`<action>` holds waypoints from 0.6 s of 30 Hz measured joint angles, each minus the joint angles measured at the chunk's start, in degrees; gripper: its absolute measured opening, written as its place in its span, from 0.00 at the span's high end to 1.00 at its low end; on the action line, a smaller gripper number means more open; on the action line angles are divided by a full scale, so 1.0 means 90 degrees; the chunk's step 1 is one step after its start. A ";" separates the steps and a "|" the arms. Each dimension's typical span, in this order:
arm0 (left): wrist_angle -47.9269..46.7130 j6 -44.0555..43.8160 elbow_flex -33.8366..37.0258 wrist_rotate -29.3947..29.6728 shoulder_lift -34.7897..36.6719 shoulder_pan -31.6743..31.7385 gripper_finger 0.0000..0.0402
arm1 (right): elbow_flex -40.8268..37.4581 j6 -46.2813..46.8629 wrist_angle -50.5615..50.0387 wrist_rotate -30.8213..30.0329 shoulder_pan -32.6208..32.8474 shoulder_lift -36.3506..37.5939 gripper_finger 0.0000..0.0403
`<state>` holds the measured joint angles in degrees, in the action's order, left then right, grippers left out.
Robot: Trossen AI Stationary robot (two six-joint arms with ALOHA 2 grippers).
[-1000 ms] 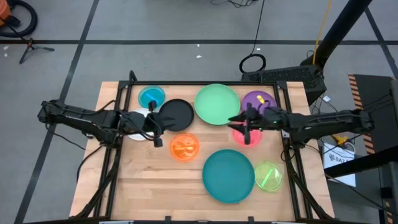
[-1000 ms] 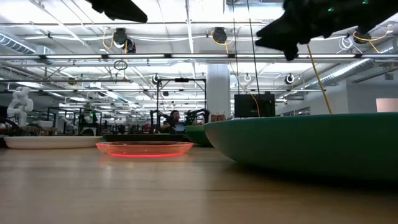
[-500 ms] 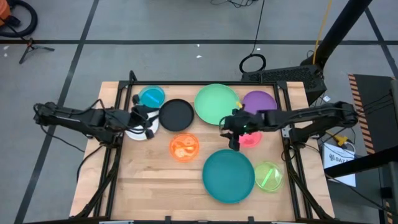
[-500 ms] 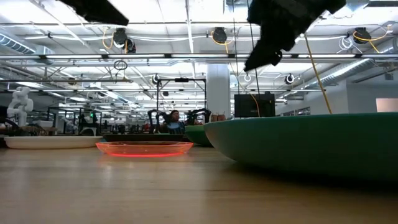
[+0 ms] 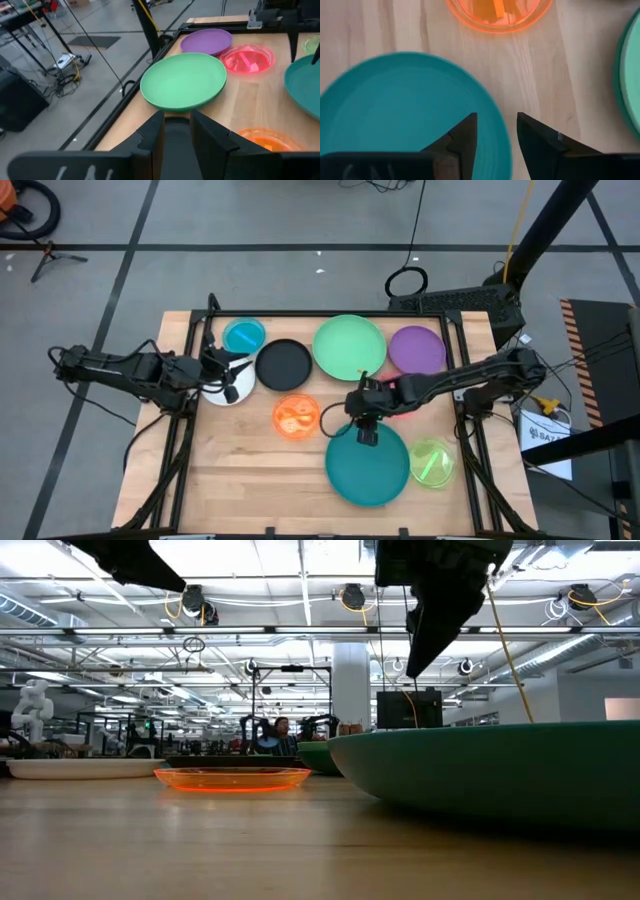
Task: Stack plastic plates
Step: Stack the blue plate on top of the light green plate
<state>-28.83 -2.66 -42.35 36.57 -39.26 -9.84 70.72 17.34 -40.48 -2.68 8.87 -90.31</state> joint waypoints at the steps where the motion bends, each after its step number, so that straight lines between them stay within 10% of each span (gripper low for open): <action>1: 0.0002 0.0054 0.0000 0.0001 0.0004 -0.0004 0.75 | 0.0084 -0.0043 -0.0081 0.0005 0.0011 -0.0080 0.68; 18: -0.0286 0.0184 -0.0002 -0.0004 0.0043 -0.0001 0.75 | 0.0221 -0.0368 0.0658 -0.0758 -0.0330 -0.0404 0.68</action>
<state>-31.41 -1.00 -42.37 36.53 -38.87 -9.85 72.71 14.02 -34.56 -9.51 5.90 -93.95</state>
